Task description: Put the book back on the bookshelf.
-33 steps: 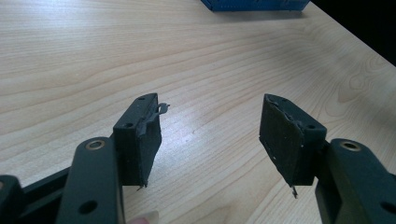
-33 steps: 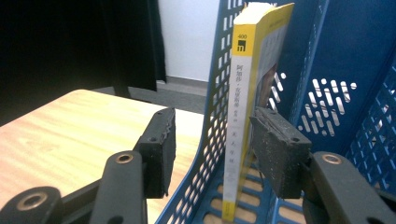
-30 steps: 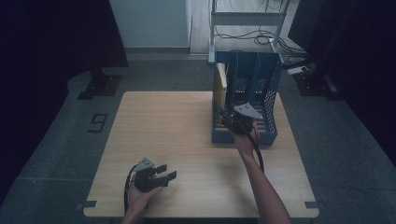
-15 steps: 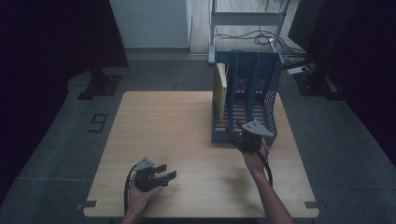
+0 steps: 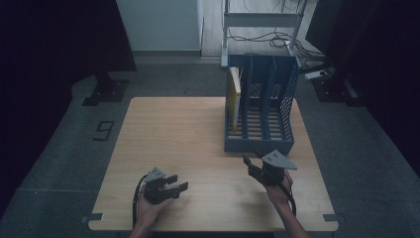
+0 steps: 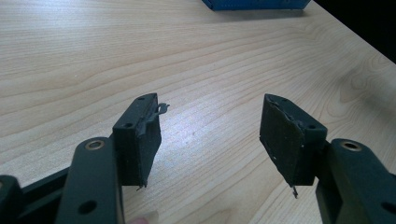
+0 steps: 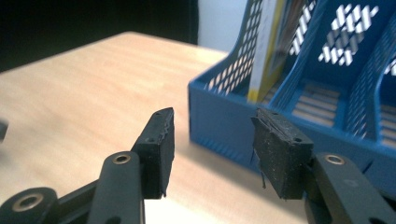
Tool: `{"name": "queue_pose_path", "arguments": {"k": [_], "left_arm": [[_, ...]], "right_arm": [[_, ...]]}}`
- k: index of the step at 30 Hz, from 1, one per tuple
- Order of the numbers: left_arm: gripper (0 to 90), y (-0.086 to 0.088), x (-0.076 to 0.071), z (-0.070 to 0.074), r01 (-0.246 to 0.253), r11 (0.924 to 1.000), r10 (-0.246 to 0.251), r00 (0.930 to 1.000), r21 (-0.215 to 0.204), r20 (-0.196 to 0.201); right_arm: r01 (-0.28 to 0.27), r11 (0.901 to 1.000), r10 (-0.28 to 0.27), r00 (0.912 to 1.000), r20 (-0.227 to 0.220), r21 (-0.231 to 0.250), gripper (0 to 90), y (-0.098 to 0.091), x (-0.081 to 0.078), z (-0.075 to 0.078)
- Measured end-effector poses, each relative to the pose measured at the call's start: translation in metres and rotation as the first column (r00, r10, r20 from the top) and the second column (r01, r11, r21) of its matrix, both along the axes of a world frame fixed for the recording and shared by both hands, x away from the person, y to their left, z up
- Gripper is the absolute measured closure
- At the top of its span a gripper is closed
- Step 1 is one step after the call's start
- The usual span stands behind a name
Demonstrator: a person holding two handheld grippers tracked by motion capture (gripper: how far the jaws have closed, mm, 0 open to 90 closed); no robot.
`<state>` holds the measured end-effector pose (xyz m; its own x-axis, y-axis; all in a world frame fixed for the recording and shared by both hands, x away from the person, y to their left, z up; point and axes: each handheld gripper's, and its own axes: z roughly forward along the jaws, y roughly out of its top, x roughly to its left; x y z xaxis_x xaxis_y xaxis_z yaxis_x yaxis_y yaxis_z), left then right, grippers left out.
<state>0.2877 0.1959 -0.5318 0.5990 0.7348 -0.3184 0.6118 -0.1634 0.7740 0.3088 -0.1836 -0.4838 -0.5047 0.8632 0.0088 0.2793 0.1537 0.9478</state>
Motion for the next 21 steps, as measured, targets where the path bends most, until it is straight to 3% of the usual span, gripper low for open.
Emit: {"name": "queue_pose_path", "arguments": {"k": [9,13,21], "left_arm": [[38.3,0.0,0.001,-0.001,-0.003,1.0,0.003,1.0,0.002,-0.006],[38.2,-0.002,0.001,-0.001,0.002,1.0,-0.002,1.0,0.006,-0.004],[38.3,0.001,0.001,0.0,-0.008,1.0,0.009,0.9999,0.003,-0.008]], "right_arm": [[-0.016,0.9999,0.016,0.996,-0.088,0.006,47.6,-0.01,-0.015,-0.034],[-0.01,0.9995,0.012,0.9959,-0.09,0.03,47.7,-0.012,-0.012,-0.034],[-0.028,0.9995,0.029,0.9937,-0.109,0.011,45.5,-0.011,-0.011,-0.041]]}}
